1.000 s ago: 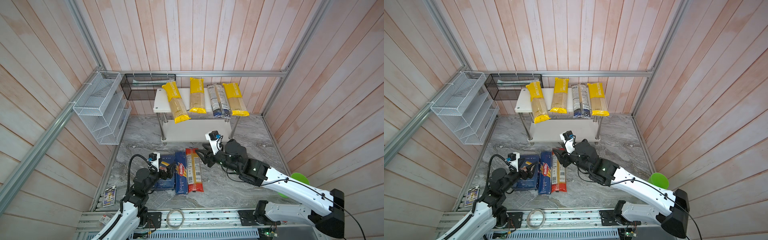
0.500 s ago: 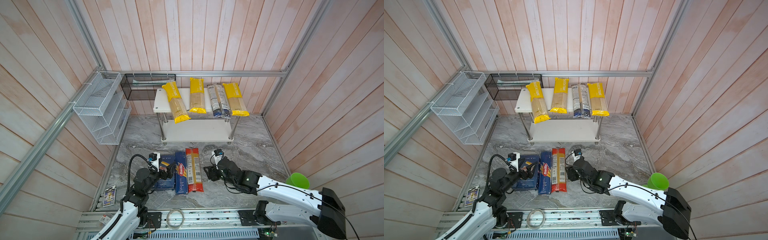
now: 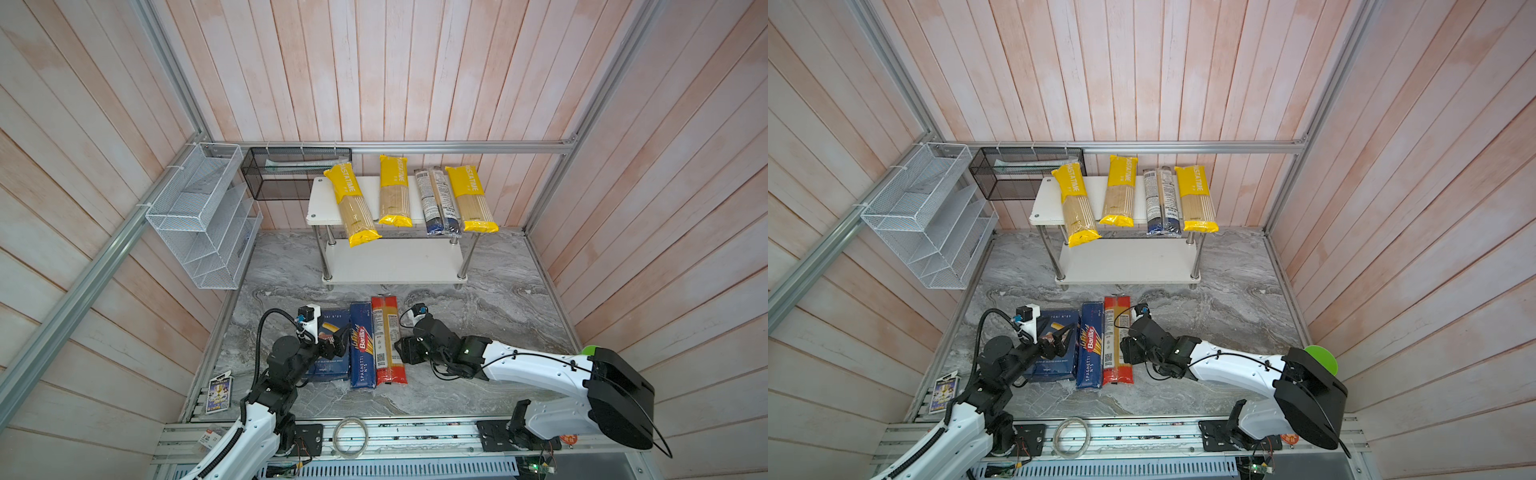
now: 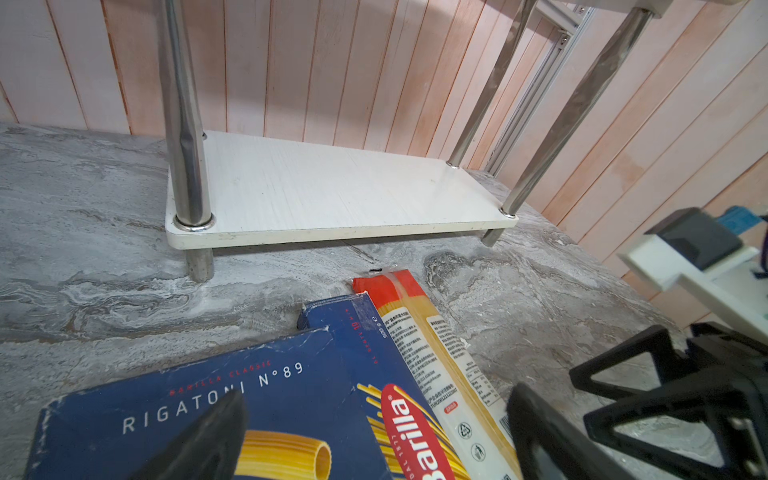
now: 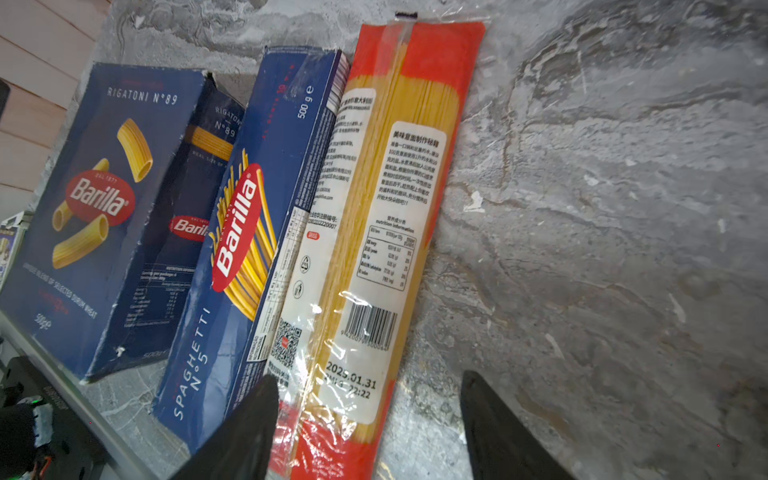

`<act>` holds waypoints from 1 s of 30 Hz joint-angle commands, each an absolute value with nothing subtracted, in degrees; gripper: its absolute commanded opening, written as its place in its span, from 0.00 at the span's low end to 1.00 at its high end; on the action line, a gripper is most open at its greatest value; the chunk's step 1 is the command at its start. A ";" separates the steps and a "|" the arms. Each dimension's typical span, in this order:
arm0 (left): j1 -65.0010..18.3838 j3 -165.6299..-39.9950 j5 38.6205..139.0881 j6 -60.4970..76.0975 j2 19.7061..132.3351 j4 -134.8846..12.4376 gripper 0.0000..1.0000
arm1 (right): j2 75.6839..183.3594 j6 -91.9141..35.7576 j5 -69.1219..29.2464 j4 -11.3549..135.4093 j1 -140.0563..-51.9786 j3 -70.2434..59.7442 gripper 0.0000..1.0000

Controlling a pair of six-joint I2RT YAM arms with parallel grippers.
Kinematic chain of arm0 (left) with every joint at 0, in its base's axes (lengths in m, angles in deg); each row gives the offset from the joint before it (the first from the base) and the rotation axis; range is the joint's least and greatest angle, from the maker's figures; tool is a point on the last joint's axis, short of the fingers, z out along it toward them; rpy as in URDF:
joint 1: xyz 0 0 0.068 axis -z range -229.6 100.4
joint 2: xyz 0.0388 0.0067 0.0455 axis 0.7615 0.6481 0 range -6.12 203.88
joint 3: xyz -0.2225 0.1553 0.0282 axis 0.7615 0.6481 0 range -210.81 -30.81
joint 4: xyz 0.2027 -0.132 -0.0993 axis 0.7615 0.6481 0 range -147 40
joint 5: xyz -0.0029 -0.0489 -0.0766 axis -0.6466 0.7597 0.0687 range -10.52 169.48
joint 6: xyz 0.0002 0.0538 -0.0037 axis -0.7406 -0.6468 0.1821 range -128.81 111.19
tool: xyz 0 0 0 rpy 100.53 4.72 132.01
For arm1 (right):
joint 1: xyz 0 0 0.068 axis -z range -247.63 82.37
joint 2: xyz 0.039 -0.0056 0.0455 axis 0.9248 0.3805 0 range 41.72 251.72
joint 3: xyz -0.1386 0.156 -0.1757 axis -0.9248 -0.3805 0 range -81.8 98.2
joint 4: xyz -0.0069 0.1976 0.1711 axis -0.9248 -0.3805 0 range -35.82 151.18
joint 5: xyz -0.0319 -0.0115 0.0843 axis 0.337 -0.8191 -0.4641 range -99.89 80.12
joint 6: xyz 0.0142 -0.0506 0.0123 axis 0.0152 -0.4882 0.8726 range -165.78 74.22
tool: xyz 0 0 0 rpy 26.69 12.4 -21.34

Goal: Place and organize the pasta boxes and bags onto the shelf
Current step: 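Lower the right gripper over the red-yellow spaghetti bag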

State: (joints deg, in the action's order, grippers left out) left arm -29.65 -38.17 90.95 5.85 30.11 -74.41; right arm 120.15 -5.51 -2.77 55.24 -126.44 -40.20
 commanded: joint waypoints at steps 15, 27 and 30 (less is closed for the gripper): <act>-29.48 -38.53 91.35 5.78 30.44 -74.85 1.00 | 133.97 -9.75 -2.62 50.20 -128.27 -28.38 0.75; -29.47 -38.47 91.65 5.66 30.44 -74.83 1.00 | 143.39 -10.18 4.58 39.61 -130.31 -21.84 0.77; -29.48 -38.52 92.13 5.56 30.40 -74.85 0.99 | 143.23 -9.17 6.42 38.24 -130.33 -23.06 0.78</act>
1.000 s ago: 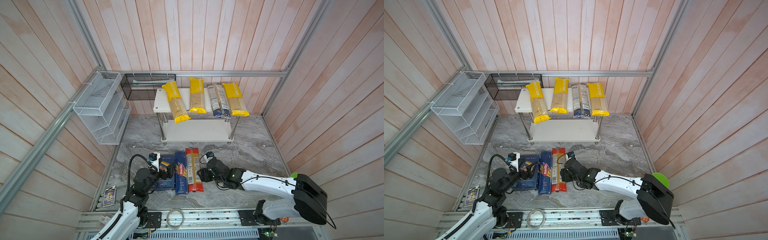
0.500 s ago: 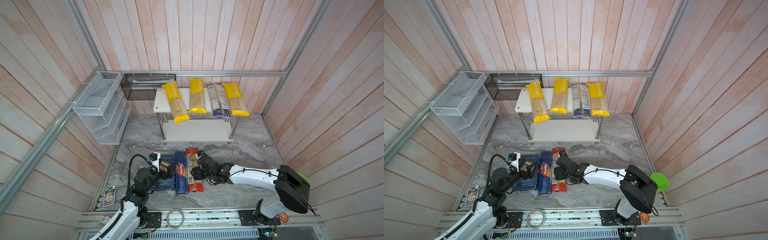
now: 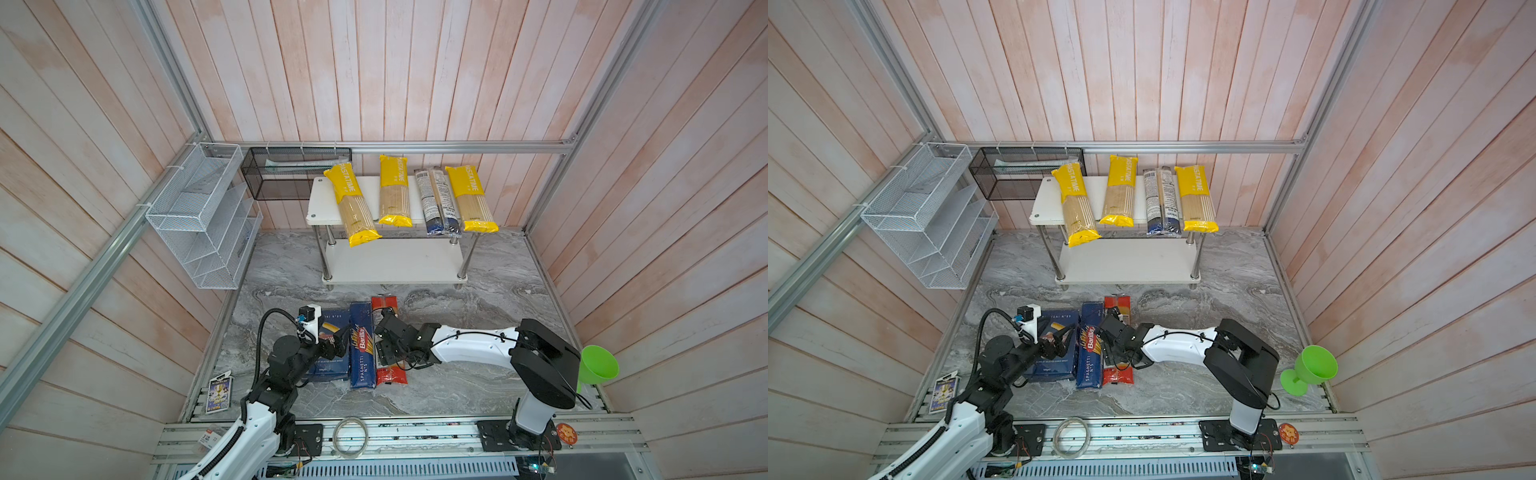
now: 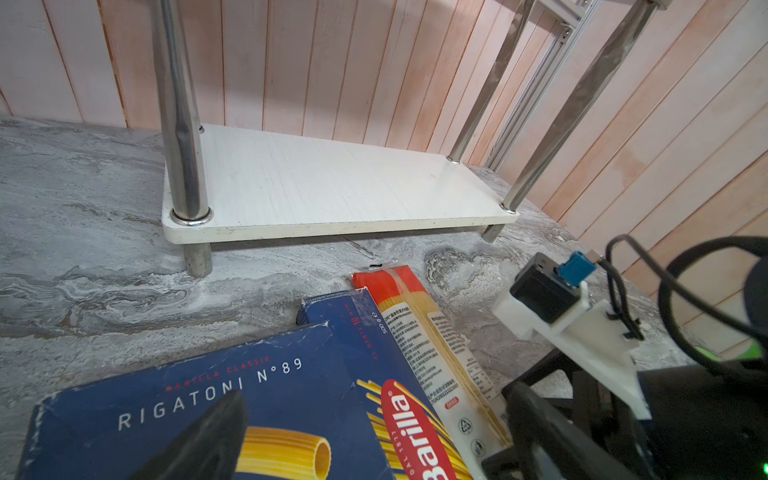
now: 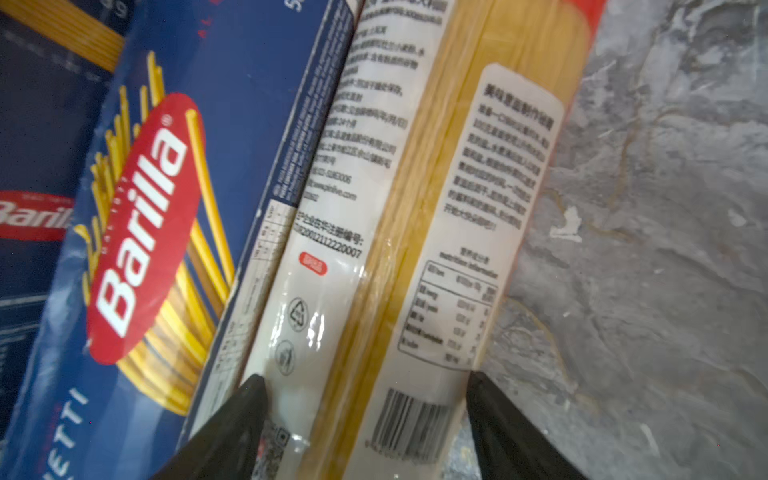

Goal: Place and organize the pasta boxes and bags onto the shelf
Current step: 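Lower the right gripper over the red-yellow spaghetti bag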

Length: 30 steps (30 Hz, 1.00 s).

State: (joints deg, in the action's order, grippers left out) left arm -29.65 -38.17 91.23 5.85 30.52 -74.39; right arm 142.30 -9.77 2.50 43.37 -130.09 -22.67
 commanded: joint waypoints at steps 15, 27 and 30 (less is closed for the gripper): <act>-29.47 -38.62 92.07 5.53 30.66 -74.93 1.00 | 124.70 -16.10 1.09 41.15 -127.72 -37.08 0.83; -29.53 -38.56 92.07 5.61 30.68 -74.86 1.00 | 130.59 -23.83 2.25 44.96 -127.59 -33.03 0.90; -29.47 -38.54 93.04 5.29 30.70 -75.13 1.00 | 133.11 -23.65 2.25 46.24 -127.65 -32.28 0.94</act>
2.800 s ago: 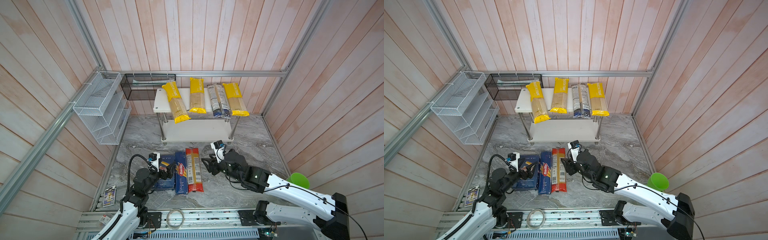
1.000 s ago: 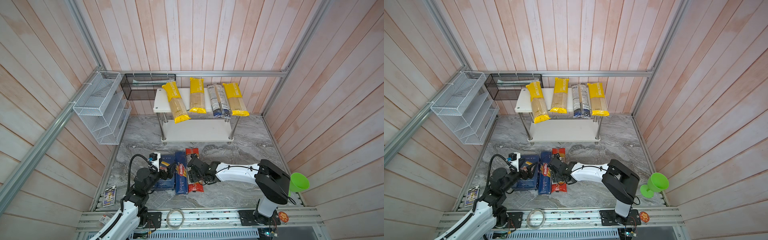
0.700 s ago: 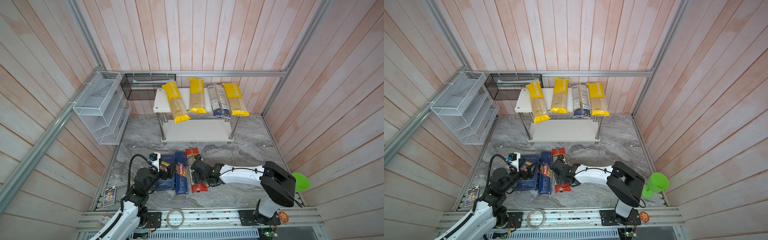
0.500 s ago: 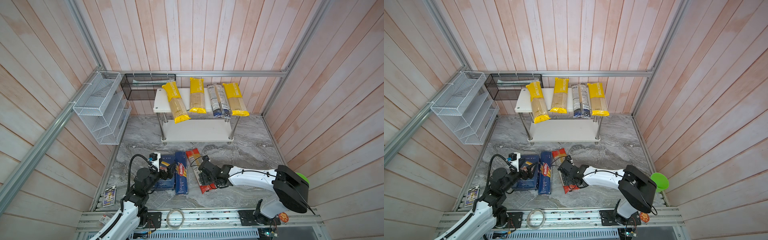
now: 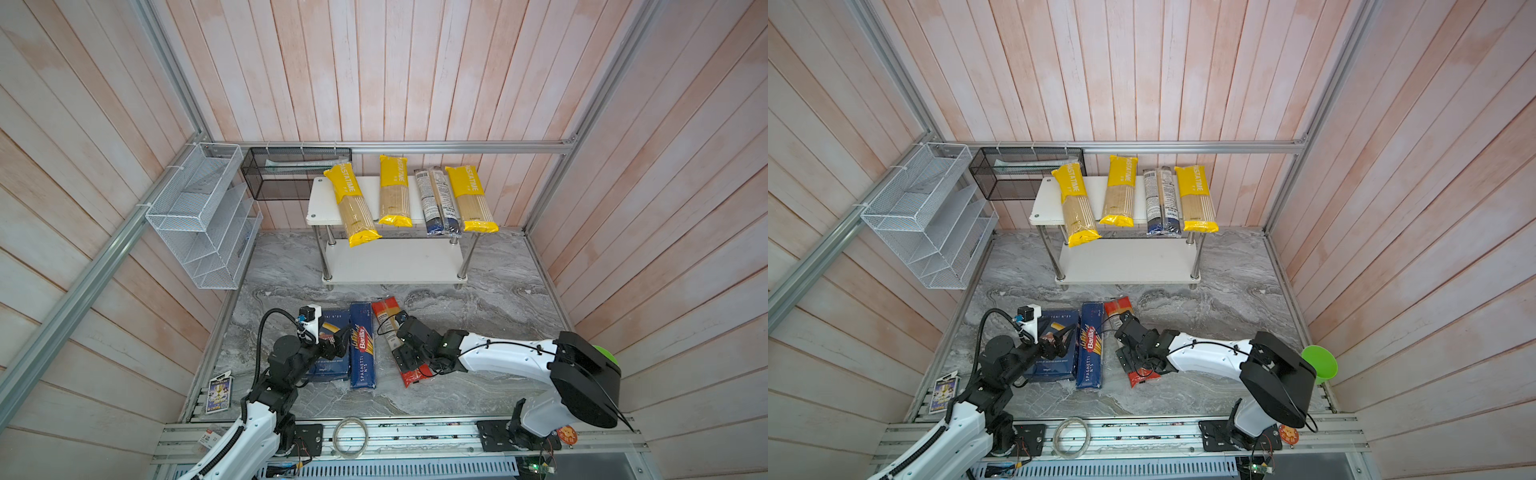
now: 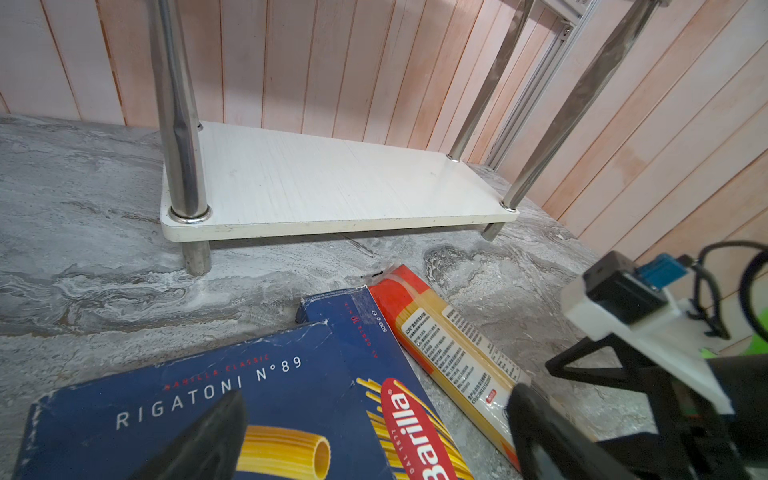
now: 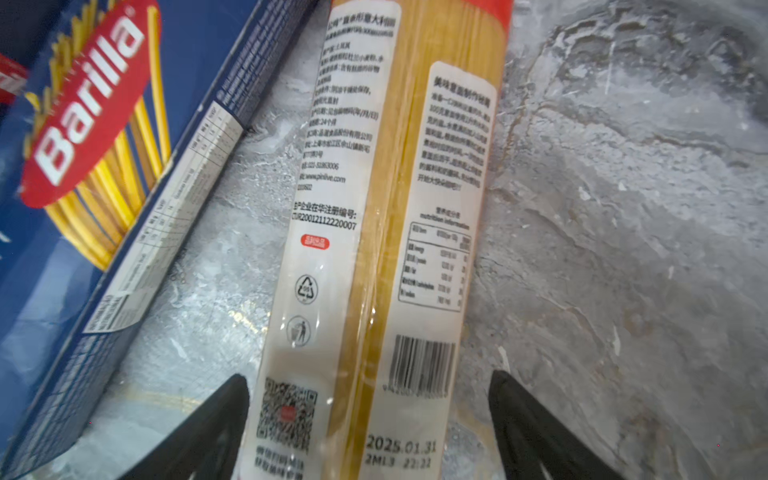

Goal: Place and organize the pasta boxes and bags onto the shelf
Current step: 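Lower the right gripper over the red-yellow spaghetti bag, then close the right gripper on the red-yellow spaghetti bag and lift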

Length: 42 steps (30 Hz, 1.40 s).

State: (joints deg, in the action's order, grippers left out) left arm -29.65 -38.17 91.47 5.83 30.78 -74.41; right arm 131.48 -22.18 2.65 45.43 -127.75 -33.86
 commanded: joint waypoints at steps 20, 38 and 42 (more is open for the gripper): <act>-29.49 -38.61 92.42 5.48 30.85 -75.02 1.00 | 138.13 -21.63 1.83 51.35 -126.26 -34.52 0.98; -29.47 -38.63 92.74 5.40 31.09 -75.18 1.00 | 138.34 -18.94 1.47 53.88 -126.17 -36.47 0.71; -29.43 -38.53 94.76 4.91 31.09 -75.88 1.00 | 135.23 -17.67 1.56 56.89 -126.12 -38.79 0.58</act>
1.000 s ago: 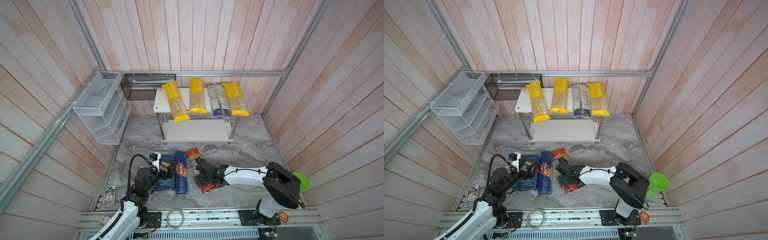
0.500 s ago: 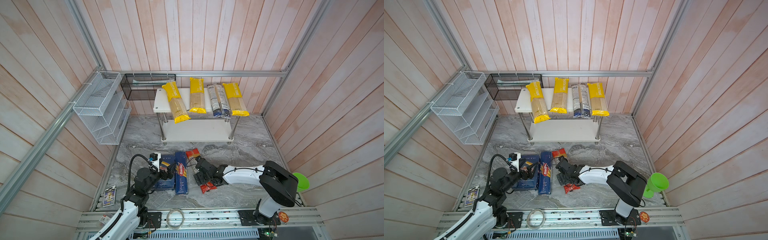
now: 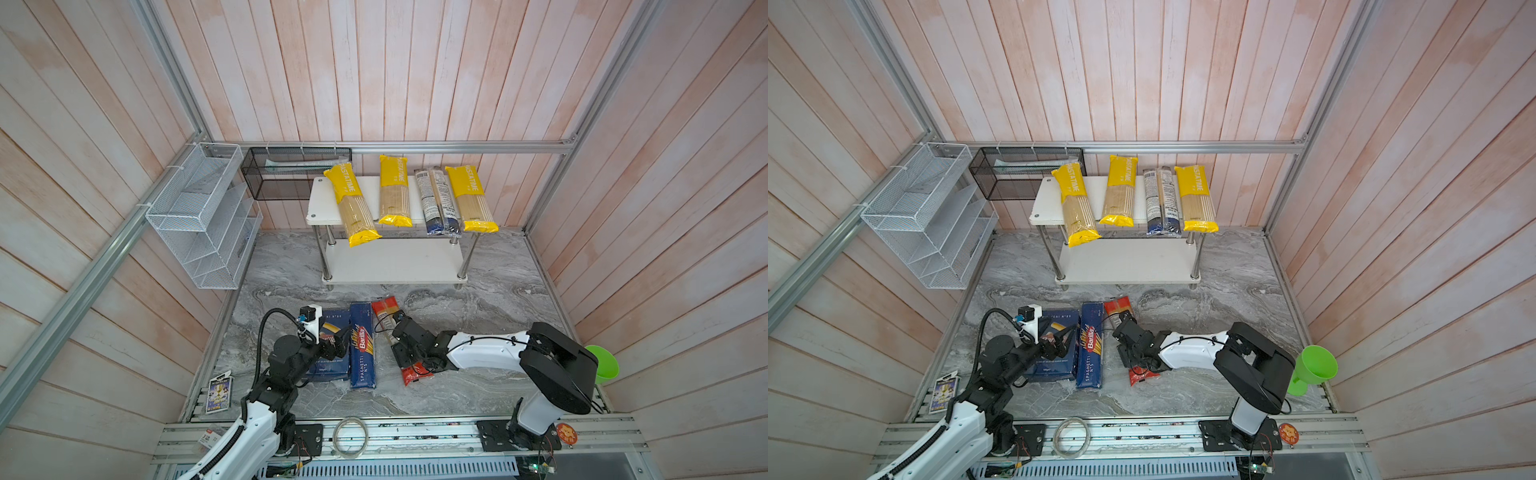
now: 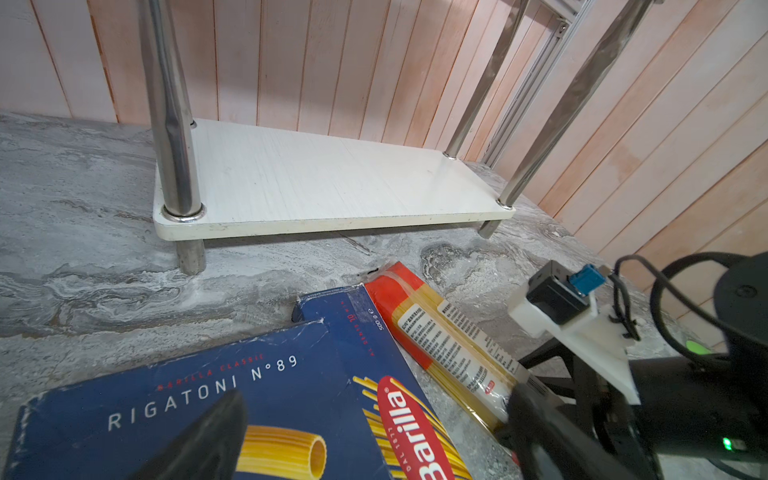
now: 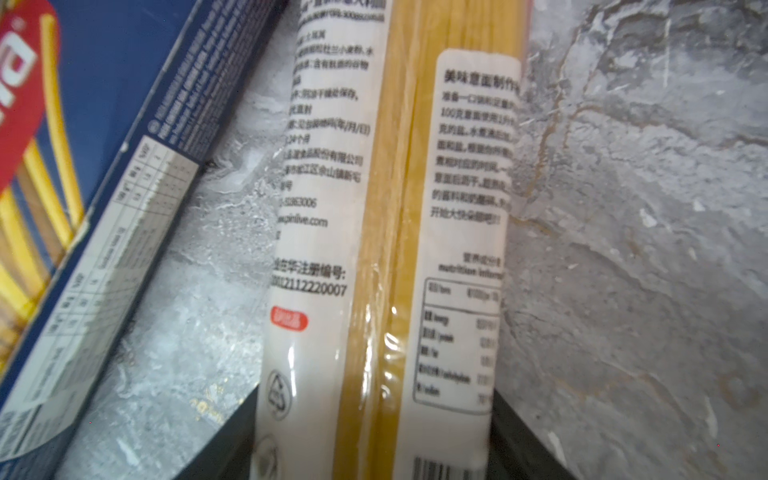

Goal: Place and organize the pasta boxes and bags onto the shelf
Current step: 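Close the right gripper on the red-yellow spaghetti bag and lift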

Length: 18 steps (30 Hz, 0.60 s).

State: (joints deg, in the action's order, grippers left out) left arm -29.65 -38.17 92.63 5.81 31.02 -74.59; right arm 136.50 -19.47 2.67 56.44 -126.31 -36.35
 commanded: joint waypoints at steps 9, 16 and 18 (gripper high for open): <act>-29.55 -38.92 96.75 4.69 32.29 -76.28 1.00 | 131.75 -14.26 1.52 62.21 -126.17 -42.73 0.33; -29.47 -38.96 98.49 4.48 32.94 -77.04 1.00 | 128.02 -12.78 2.89 63.41 -126.76 -43.52 0.25; -29.53 -39.03 98.88 4.42 33.23 -77.18 1.00 | 126.72 -12.88 3.37 63.39 -126.72 -43.32 0.22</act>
State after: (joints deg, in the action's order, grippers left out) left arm -29.65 -38.17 97.11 5.56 32.97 -75.53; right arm 129.33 -13.97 2.26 62.35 -126.44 -43.35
